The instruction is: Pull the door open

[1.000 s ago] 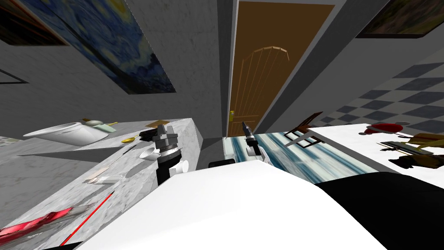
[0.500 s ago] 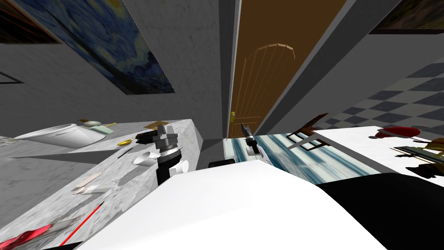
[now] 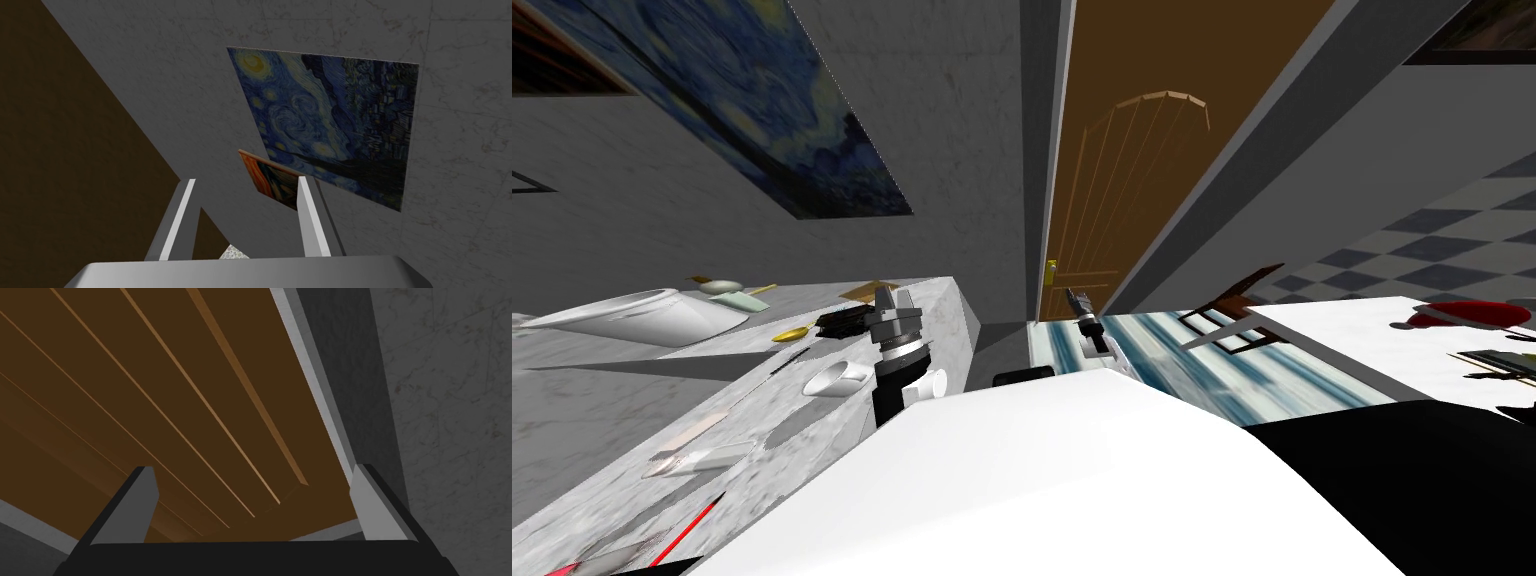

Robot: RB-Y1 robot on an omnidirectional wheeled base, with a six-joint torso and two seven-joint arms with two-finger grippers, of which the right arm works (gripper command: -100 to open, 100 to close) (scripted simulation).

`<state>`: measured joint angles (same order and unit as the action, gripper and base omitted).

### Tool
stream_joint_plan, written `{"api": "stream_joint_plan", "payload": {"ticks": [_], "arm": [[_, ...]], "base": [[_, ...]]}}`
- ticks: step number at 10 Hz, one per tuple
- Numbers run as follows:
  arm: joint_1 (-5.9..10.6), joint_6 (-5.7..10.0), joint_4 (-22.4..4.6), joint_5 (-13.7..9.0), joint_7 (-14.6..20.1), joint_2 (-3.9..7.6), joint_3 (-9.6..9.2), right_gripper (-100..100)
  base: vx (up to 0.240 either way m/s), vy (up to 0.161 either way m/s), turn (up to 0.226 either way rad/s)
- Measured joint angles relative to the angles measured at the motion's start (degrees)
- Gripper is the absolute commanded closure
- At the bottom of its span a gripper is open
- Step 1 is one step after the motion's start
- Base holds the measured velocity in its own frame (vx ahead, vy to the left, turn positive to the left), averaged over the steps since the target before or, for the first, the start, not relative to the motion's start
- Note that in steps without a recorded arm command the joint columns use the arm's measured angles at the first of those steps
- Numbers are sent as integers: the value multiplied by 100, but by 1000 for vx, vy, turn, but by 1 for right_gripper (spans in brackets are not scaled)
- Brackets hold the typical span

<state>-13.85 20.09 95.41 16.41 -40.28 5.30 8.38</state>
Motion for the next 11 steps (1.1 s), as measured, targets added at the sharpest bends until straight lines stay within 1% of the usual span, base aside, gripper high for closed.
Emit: {"api": "stream_joint_plan", "payload": {"ticks": [2,3,4,6,7,8,10,11], "arm": [[99,-13,-211,122,-223,-1,53,-100],[137,-23,-299,191,-347,-28,69,-100],[152,-30,-370,243,-446,-17,91,-100],[263,-62,-563,351,-640,-6,143,-100],[303,-48,-682,399,-736,2,177,-100],[394,-40,-856,468,-864,17,226,-100],[436,-70,-995,577,-1061,35,266,-100],[465,-77,-1067,626,-1149,24,284,-100]], "base": [[109,-7,17],[94,-17,22],[93,-6,20],[91,-10,17],[126,-1,28],[155,2,22],[103,-12,13],[122,-3,24]]}}
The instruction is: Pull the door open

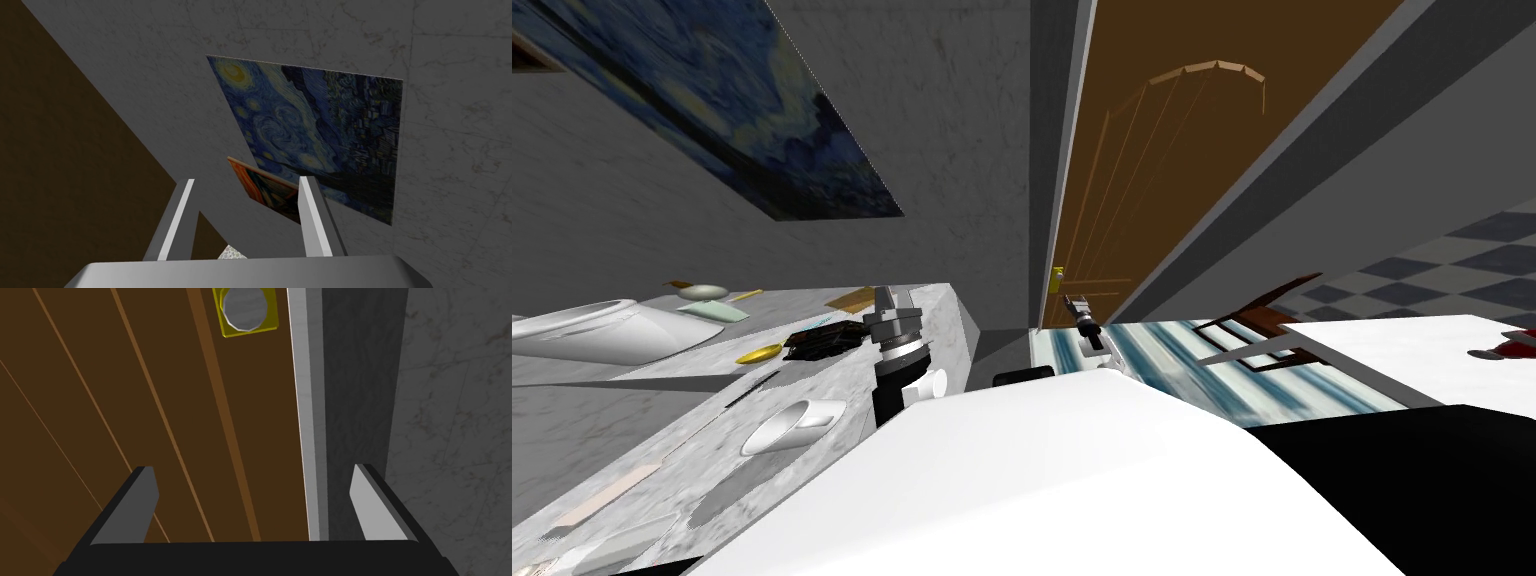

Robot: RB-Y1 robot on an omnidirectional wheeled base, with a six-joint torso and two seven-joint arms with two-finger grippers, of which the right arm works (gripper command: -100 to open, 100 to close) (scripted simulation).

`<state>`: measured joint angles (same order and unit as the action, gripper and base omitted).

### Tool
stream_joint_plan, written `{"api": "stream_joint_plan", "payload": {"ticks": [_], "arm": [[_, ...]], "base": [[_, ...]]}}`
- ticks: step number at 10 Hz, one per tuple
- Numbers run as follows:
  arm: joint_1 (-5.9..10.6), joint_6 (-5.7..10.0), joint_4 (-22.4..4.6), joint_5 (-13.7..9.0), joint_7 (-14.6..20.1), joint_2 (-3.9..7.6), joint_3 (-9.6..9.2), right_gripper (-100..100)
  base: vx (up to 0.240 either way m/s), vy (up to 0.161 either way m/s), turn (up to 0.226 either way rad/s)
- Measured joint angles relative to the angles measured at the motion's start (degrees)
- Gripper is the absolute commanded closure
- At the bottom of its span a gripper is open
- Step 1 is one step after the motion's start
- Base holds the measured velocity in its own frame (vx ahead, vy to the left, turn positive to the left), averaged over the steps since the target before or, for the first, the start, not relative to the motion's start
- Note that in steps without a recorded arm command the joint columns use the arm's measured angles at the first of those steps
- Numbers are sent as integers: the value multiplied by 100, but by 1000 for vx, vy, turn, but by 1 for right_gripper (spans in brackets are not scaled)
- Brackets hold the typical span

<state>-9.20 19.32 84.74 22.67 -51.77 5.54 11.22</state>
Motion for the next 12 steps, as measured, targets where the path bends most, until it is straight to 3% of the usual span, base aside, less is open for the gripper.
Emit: {"api": "stream_joint_plan", "payload": {"ticks": [7,12], "arm": [[262,-29,-584,330,-626,-28,154,-100],[301,45,-805,197,-551,189,410,-100]], "base": [[145,-18,23],[202,-5,90]]}}
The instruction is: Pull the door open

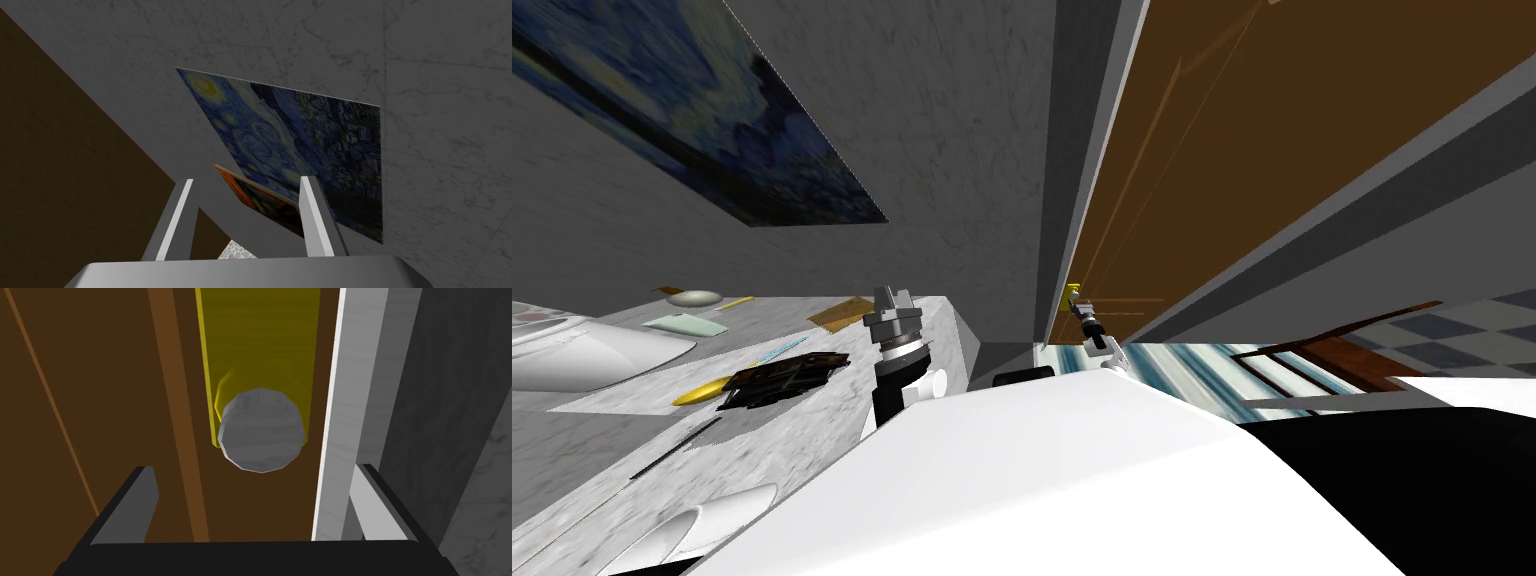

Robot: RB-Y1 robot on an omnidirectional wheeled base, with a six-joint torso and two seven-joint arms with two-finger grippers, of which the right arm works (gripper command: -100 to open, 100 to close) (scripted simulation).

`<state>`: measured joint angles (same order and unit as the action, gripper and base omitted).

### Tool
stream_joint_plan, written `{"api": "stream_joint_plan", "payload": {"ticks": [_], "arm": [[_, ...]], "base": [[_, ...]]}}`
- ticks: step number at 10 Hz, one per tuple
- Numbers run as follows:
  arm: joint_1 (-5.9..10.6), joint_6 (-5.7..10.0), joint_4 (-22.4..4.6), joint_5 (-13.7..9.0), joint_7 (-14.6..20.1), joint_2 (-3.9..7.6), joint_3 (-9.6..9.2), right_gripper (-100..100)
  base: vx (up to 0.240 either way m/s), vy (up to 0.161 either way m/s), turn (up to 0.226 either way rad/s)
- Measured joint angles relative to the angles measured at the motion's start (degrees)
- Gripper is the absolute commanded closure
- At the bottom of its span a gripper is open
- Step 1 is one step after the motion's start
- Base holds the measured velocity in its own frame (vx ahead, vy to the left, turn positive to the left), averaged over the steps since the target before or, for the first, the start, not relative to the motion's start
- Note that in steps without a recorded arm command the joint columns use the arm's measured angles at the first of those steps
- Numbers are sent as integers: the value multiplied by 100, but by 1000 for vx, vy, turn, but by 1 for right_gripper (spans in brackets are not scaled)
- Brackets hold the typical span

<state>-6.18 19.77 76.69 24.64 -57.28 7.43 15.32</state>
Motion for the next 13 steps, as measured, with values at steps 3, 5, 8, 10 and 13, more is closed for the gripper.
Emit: {"api": "stream_joint_plan", "payload": {"ticks": [3,5,8,10,13], "arm": [[2,6,-52,-67,47,100,113,-100],[1,13,-52,-68,47,101,115,100],[0,-1,-58,-63,41,106,115,100],[-2,0,-59,-64,43,104,113,100],[-10,5,-62,-186,303,139,98,100]], "base": [[152,15,53],[-28,-6,-16],[-13,-3,9],[-5,-3,12],[-23,-13,34]]}}
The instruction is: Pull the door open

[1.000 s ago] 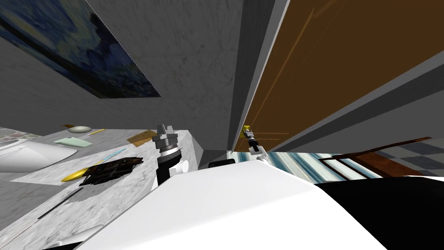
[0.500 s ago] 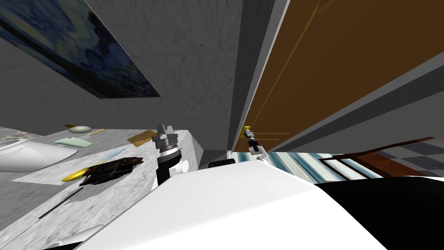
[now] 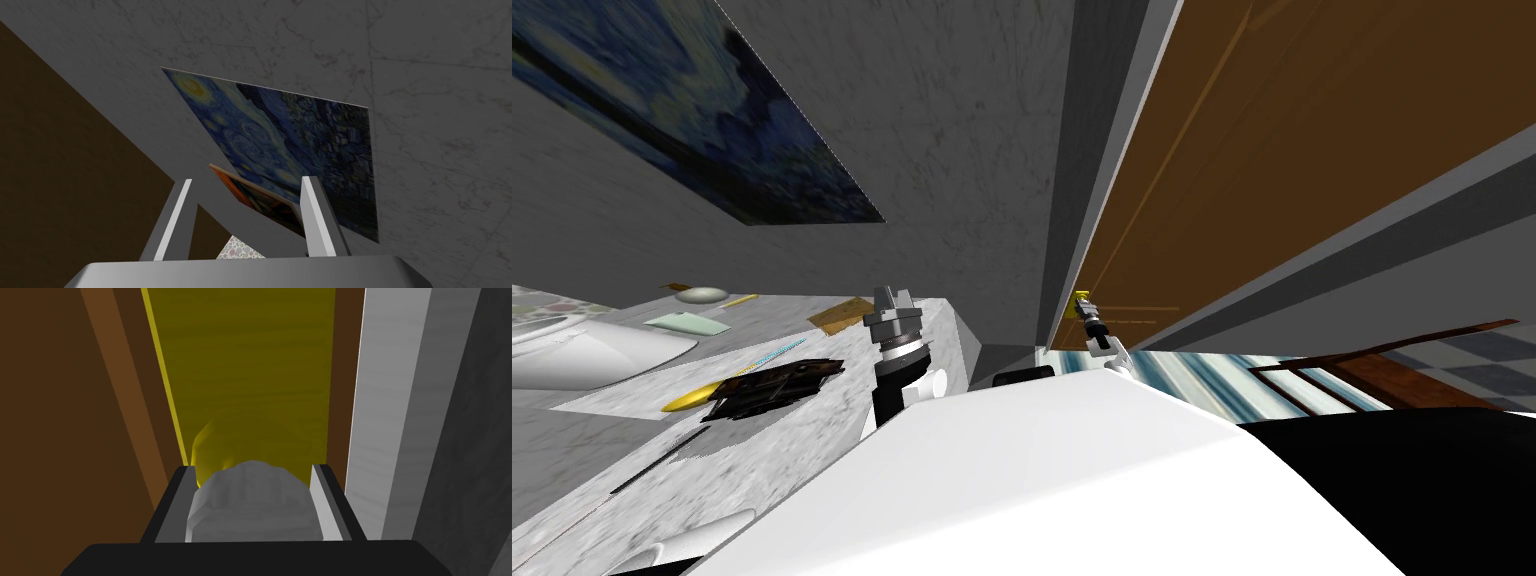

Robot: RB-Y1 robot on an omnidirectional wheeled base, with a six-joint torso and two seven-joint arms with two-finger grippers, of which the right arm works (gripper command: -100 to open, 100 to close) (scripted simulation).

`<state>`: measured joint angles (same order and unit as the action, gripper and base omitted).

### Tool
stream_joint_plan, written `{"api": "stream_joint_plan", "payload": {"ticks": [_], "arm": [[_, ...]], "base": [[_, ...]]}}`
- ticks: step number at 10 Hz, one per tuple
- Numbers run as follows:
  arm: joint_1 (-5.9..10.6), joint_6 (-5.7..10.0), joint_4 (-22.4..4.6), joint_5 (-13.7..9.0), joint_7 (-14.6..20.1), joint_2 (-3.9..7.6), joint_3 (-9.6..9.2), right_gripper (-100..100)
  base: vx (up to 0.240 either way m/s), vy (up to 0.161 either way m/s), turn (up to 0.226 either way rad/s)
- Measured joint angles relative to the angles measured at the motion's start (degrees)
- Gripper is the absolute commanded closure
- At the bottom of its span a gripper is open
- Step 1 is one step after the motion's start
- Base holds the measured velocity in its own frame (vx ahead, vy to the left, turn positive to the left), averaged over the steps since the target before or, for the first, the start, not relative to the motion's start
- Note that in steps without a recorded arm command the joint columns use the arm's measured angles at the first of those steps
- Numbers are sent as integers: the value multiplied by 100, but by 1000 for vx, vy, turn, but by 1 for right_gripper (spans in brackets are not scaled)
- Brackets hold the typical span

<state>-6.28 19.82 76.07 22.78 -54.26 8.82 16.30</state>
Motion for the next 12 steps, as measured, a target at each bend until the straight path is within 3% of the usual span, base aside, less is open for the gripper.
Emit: {"api": "stream_joint_plan", "payload": {"ticks": [12], "arm": [[-79,59,8,-840,1719,175,-149,100]], "base": [[-32,-15,43]]}}
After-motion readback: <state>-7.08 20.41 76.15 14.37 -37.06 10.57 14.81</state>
